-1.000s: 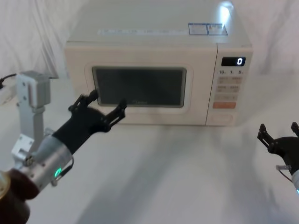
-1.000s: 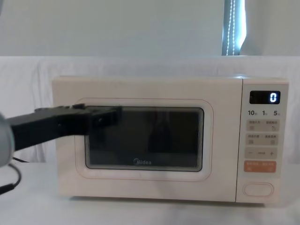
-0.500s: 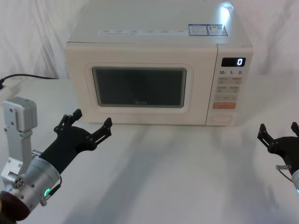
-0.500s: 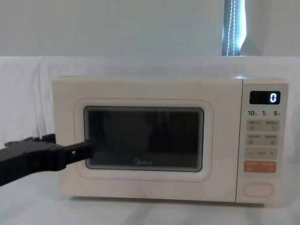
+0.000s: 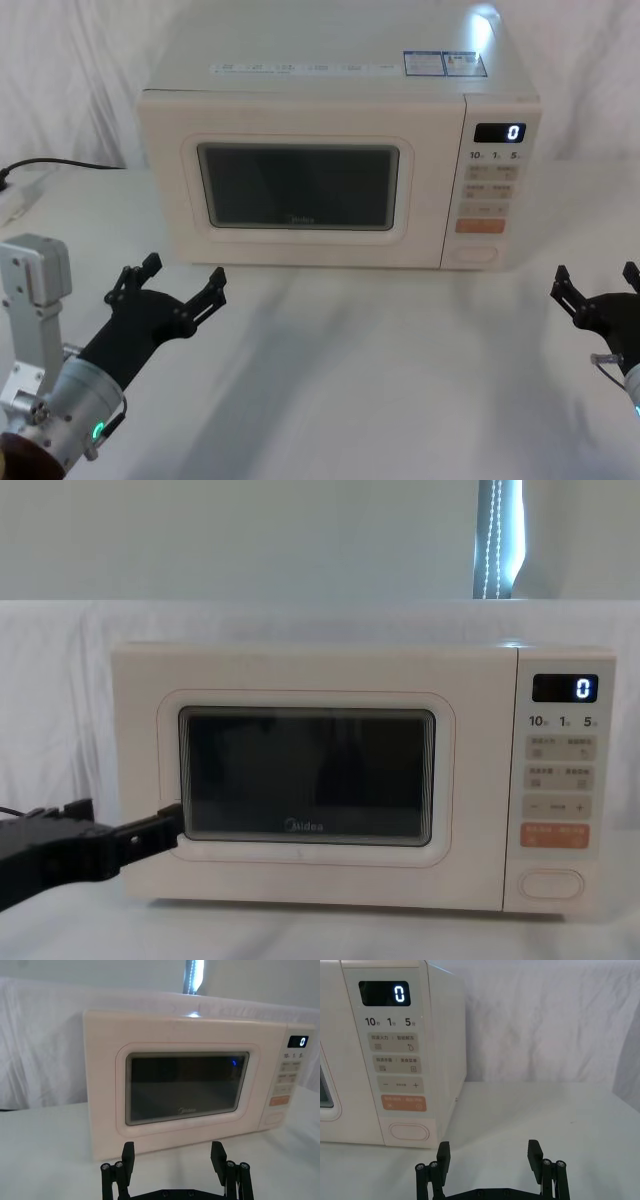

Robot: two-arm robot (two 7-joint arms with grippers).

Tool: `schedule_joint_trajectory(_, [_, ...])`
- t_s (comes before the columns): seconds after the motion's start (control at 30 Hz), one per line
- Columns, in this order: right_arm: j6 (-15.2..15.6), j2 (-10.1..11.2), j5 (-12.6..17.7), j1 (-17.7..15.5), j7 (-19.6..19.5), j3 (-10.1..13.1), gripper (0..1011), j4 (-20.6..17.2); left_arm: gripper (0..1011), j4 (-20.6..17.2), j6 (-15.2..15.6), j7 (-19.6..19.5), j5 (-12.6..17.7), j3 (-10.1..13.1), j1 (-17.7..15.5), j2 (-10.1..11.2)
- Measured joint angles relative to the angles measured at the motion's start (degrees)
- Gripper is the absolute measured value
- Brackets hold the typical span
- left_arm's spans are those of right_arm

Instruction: Press the button to open the microwave door with one hand; close the microwave door with the other hand.

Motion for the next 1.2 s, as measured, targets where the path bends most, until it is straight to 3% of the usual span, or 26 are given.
schedule_joint_trajectory(1.2, [0.0,0.0,0.0,0.0,0.0,0.0,1002,0.0,1001,0.4,-0.2,0.2,0.5,-0.2,0.3,-0.3])
